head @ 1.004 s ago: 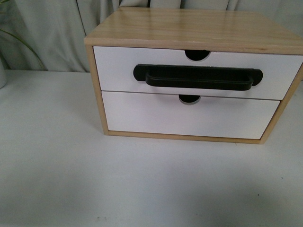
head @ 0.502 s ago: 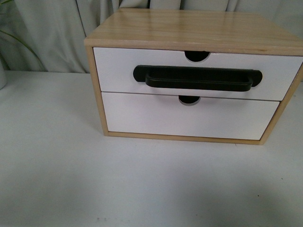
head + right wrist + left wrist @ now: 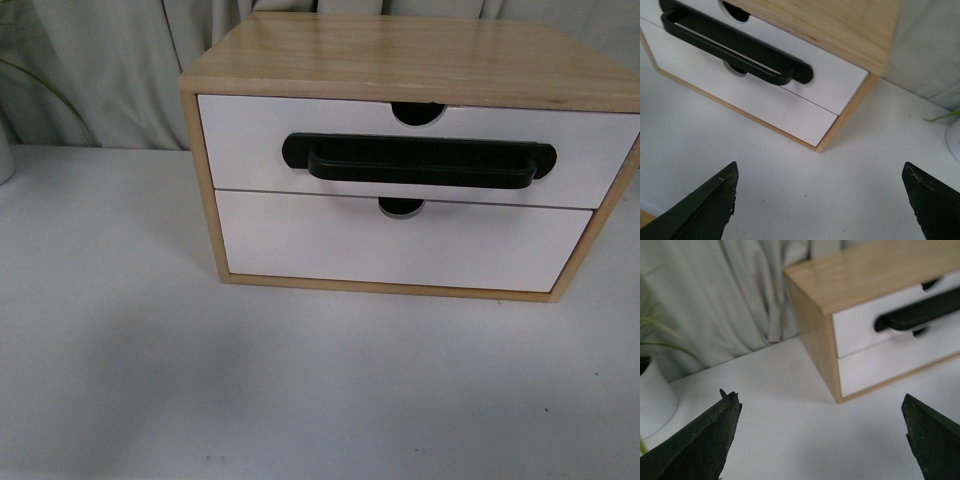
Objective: Pull drawer
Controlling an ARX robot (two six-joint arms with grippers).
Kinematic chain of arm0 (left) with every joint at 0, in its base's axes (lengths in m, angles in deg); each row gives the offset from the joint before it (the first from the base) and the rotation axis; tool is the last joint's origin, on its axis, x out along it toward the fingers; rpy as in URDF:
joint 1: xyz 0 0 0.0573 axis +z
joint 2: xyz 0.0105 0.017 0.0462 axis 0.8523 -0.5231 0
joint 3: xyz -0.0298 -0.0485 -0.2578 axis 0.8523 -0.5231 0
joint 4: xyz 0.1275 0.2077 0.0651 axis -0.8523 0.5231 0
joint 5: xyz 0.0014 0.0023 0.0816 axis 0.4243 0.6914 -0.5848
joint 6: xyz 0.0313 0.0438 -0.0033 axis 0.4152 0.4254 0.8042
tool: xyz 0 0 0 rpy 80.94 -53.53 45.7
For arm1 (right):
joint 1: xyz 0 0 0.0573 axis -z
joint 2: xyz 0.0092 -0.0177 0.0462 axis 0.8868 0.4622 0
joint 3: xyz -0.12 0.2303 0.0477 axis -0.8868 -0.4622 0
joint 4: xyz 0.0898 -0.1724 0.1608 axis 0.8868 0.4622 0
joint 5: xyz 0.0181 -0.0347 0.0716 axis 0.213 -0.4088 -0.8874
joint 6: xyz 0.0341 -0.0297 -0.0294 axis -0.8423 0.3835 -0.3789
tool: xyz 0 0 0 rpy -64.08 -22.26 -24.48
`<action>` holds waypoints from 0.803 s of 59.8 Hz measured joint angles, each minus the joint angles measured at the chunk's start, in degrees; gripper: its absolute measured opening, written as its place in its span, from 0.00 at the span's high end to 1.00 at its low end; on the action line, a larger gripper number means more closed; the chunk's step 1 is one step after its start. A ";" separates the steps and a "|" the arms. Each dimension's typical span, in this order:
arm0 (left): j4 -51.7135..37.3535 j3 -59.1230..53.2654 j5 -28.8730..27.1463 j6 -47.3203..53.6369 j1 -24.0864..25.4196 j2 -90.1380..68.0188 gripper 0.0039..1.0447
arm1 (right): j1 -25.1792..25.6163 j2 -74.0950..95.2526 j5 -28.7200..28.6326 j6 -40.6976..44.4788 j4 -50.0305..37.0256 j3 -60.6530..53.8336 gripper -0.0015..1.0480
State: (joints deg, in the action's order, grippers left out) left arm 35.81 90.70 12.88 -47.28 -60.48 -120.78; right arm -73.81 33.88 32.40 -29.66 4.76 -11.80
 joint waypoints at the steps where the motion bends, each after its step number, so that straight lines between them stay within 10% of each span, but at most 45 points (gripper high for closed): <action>1: 0.83 0.59 0.74 1.51 -0.02 -0.96 0.06 | 0.04 0.77 -0.74 0.98 0.02 0.55 0.09; 25: 18.18 20.98 8.31 33.88 -7.78 -24.00 0.06 | -2.95 22.67 -12.98 21.22 8.76 17.22 0.09; 48: 29.59 36.30 8.55 39.93 -18.56 -37.27 0.06 | -5.64 33.66 -14.99 31.34 10.56 24.09 0.09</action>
State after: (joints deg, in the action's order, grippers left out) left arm 65.41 127.00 21.43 -7.35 -79.04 -158.04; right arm -79.45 67.53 17.41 1.68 15.31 12.28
